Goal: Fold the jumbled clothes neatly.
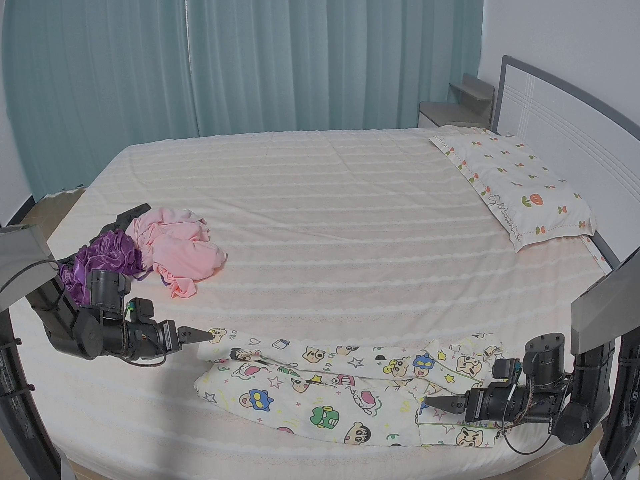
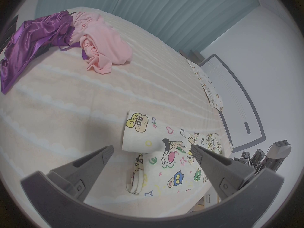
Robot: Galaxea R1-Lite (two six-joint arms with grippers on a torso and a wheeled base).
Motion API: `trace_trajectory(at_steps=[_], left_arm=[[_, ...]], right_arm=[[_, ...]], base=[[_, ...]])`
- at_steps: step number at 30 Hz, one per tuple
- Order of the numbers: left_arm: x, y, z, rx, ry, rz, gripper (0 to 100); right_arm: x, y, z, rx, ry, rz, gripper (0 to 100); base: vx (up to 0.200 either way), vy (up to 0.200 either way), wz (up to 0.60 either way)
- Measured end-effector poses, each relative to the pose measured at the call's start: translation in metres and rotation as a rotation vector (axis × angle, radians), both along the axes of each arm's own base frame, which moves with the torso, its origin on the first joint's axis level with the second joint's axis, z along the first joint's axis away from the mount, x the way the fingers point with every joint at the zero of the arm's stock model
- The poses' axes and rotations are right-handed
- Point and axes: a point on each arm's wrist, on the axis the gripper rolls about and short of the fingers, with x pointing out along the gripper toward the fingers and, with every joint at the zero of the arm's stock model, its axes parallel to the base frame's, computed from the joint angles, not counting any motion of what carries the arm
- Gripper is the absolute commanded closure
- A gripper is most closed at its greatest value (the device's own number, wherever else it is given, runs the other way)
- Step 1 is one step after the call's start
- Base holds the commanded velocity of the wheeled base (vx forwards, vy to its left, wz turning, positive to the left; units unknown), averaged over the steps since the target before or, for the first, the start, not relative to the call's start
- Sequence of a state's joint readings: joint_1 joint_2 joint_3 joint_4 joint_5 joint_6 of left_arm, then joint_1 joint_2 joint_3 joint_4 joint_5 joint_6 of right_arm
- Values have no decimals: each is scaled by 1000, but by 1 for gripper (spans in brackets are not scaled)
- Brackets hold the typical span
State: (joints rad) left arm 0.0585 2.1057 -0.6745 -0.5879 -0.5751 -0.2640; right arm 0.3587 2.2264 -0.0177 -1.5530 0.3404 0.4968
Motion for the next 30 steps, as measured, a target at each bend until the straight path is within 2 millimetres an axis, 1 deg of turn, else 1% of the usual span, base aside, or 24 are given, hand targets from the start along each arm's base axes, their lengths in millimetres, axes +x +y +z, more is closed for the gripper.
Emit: trace_trajectory(at_steps=[4, 8, 10, 15, 21, 27, 30], left_arm=[[8, 1, 7, -14, -5, 20, 0], [13, -6, 6, -6, -7, 10, 0], [16, -10, 1, 21, -1, 14, 0], [29, -23, -21, 129, 13, 19, 0], [38, -45, -43, 168, 32, -46, 0], [40, -62, -53, 176, 53, -95, 0], [40, -66, -56, 199, 66, -107, 0]], right_arm=[[0, 0, 0, 0, 1, -1, 0], [0, 0, 0, -1, 1, 0, 0], [0, 0, 0, -1, 1, 0, 0], [0, 0, 0, -1, 1, 0, 0], [0, 0, -1, -1, 3, 1, 0], [0, 0, -1, -2, 4, 2, 0], [0, 0, -1, -2, 4, 1, 0]], base=[[0, 0, 0], [0, 0, 0], [0, 0, 0], [0, 0, 0], [0, 0, 0], [0, 0, 0], [0, 0, 0]])
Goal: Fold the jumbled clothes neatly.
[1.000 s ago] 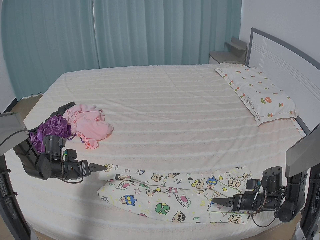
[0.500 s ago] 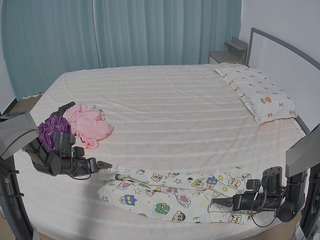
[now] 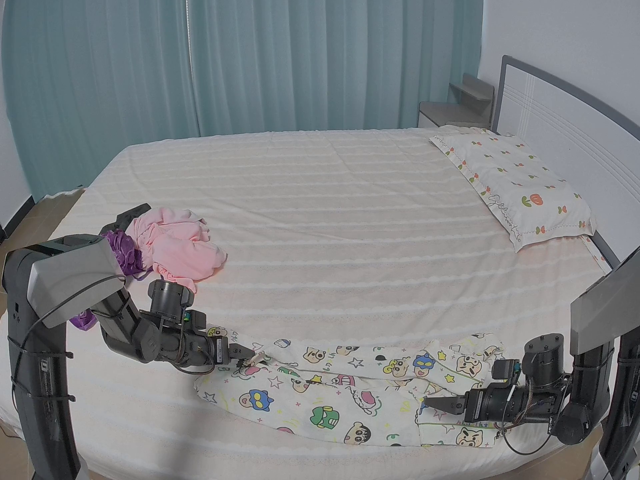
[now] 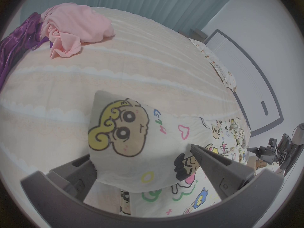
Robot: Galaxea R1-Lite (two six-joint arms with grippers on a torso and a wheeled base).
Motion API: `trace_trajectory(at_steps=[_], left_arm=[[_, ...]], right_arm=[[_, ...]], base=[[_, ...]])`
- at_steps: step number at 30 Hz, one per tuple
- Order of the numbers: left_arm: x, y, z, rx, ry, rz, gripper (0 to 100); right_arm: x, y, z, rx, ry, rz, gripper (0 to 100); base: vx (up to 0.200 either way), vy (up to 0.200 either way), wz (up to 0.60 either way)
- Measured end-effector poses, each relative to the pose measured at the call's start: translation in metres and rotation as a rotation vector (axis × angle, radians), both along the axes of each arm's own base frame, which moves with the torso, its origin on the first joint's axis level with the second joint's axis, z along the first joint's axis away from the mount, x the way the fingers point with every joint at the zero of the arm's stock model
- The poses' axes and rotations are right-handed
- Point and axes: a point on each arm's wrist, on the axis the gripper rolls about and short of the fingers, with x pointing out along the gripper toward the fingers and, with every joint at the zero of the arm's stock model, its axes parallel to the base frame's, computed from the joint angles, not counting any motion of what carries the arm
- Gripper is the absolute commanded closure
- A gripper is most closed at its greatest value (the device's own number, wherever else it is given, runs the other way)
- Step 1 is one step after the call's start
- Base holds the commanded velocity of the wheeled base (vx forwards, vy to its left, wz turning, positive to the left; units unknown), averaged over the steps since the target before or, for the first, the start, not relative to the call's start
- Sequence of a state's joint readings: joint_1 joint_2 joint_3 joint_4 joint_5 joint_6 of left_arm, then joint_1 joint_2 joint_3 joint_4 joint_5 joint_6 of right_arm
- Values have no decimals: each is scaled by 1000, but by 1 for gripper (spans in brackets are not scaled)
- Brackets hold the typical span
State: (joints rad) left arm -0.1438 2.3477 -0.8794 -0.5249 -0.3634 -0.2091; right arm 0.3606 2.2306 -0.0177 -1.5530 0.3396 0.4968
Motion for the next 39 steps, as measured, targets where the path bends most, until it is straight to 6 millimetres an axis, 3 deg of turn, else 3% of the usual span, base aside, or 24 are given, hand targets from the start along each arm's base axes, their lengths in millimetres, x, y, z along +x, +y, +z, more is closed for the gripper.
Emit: trace_trajectory(at_steps=[7, 8, 23, 39], left_arm=[[2, -8, -2, 37, 23, -24, 0], [3, -10, -2, 38, 27, -28, 100], [1, -11, 4, 35, 55, -26, 100], [-2, 27, 45, 29, 16, 78, 100]], right_arm=[[-1, 1, 0, -1, 0, 5, 0], [-1, 1, 0, -1, -1, 5, 0], [-1, 1, 1, -1, -4, 4, 0], [0, 0, 6, 7, -27, -7, 0]], base=[[0, 0, 0], [0, 0, 0], [0, 0, 0], [0, 0, 0]])
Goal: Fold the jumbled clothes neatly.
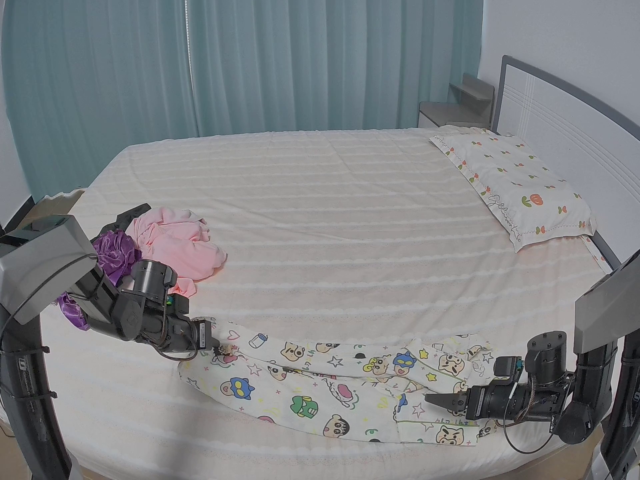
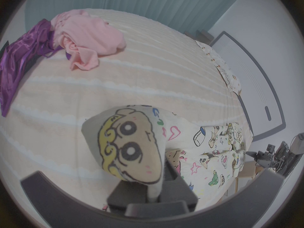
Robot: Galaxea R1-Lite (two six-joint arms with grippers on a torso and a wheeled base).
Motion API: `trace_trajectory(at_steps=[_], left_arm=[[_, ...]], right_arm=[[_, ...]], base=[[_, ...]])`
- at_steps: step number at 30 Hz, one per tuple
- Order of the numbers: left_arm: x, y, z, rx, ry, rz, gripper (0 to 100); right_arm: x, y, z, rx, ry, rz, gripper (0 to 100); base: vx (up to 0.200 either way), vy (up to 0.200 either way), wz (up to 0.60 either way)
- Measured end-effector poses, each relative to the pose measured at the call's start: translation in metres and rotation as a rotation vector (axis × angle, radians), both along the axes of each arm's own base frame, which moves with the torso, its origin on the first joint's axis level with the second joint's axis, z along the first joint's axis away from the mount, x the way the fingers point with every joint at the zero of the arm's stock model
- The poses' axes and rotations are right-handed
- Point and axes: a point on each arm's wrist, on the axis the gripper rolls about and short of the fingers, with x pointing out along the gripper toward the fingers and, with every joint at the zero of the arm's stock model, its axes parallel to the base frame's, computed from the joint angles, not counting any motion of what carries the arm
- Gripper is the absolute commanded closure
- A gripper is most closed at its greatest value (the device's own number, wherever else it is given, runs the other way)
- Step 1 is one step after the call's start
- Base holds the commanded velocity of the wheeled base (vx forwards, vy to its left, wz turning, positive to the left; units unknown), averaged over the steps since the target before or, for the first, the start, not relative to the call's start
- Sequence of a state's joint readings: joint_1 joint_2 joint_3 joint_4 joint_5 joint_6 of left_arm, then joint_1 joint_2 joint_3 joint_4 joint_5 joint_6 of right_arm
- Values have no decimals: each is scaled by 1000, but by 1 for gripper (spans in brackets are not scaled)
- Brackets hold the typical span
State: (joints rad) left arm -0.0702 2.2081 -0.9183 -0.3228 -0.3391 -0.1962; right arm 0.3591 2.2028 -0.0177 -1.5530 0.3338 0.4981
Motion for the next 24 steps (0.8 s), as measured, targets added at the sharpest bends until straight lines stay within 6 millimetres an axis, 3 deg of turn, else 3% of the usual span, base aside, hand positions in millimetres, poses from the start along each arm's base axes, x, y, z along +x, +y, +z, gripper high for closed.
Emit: trace_trajectory(at_steps=[4, 14, 18, 24], left_arm=[[-2, 15, 9, 1, 14, 37, 100], [-7, 77, 34, 12, -24, 187, 100], [-15, 120, 50, 31, 5, 275, 100], [-23, 160, 78, 59, -11, 363, 100]], right_arm=[[1, -2, 1, 2, -6, -8, 0], [2, -4, 3, 7, -12, -21, 0], [2, -4, 3, 7, -10, -24, 0], [2, -5, 3, 7, -9, -25, 0]], base=[[0, 0, 0], [0, 0, 0], [0, 0, 0], [0, 0, 0]])
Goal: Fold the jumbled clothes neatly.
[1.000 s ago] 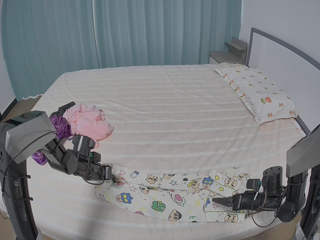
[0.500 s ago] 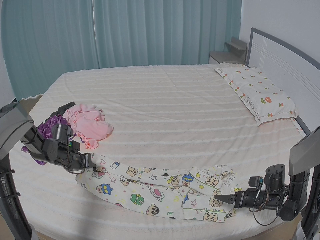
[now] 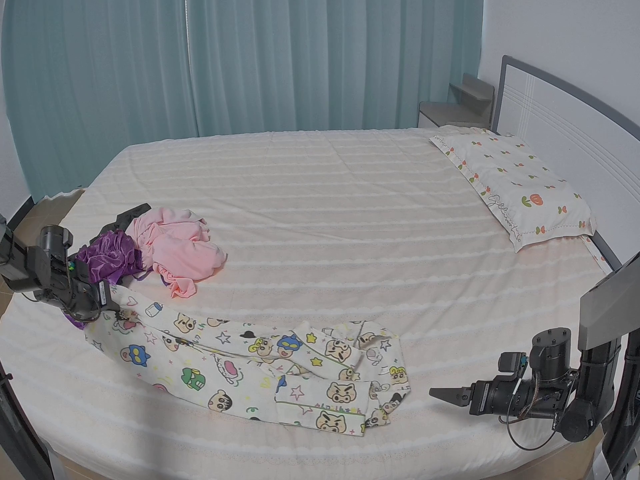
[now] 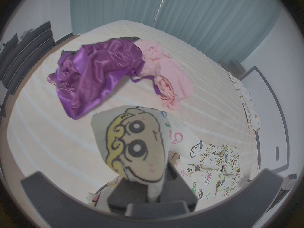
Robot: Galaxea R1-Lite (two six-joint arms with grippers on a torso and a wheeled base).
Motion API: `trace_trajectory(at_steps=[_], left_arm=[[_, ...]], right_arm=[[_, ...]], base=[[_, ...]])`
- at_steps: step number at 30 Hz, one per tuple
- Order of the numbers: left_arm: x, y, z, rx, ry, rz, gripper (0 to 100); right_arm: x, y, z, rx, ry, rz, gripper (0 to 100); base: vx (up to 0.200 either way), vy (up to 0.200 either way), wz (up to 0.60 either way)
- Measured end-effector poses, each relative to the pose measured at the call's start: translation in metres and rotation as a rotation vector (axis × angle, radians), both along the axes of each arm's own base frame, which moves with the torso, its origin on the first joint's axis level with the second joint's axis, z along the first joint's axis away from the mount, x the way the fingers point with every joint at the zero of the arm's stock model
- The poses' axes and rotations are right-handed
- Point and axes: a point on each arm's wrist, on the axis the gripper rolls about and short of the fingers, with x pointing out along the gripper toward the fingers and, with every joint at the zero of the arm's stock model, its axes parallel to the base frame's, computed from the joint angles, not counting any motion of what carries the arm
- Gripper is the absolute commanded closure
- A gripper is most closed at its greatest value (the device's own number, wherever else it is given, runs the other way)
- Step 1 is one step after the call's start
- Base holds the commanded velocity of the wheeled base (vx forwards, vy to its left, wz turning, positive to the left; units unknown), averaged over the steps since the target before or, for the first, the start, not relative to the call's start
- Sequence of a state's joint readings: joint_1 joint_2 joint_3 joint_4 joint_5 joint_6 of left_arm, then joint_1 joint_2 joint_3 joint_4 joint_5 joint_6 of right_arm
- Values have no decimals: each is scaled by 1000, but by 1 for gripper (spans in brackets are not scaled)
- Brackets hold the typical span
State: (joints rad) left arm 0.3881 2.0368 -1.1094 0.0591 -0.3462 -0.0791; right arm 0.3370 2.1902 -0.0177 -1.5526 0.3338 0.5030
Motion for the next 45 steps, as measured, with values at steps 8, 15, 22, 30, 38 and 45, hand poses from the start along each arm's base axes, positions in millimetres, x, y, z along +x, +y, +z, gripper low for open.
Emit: trace_trajectory(at_steps=[8, 15, 22, 30, 38, 45], left_arm=[[-11, 12, 41, 29, 3, 54, 100], [-5, -41, 61, 65, 12, 27, 100], [1, -124, 71, 55, 12, -34, 100], [-5, -222, 71, 68, -2, -122, 100], [-7, -305, 53, 25, 13, -182, 100], [-1, -347, 34, -30, -17, -222, 100]], right_arm=[[0, 0, 0, 1, 0, 2, 0], [0, 1, 0, 0, 2, 4, 0], [0, 1, 0, 0, 1, 7, 0], [-1, 1, 0, -1, 1, 9, 0], [-1, 2, -1, -2, 3, 14, 0], [-1, 3, -2, -3, 5, 17, 0]], base=[[0, 0, 0], [0, 0, 0], [0, 0, 0], [0, 0, 0], [0, 0, 0], [0, 0, 0]])
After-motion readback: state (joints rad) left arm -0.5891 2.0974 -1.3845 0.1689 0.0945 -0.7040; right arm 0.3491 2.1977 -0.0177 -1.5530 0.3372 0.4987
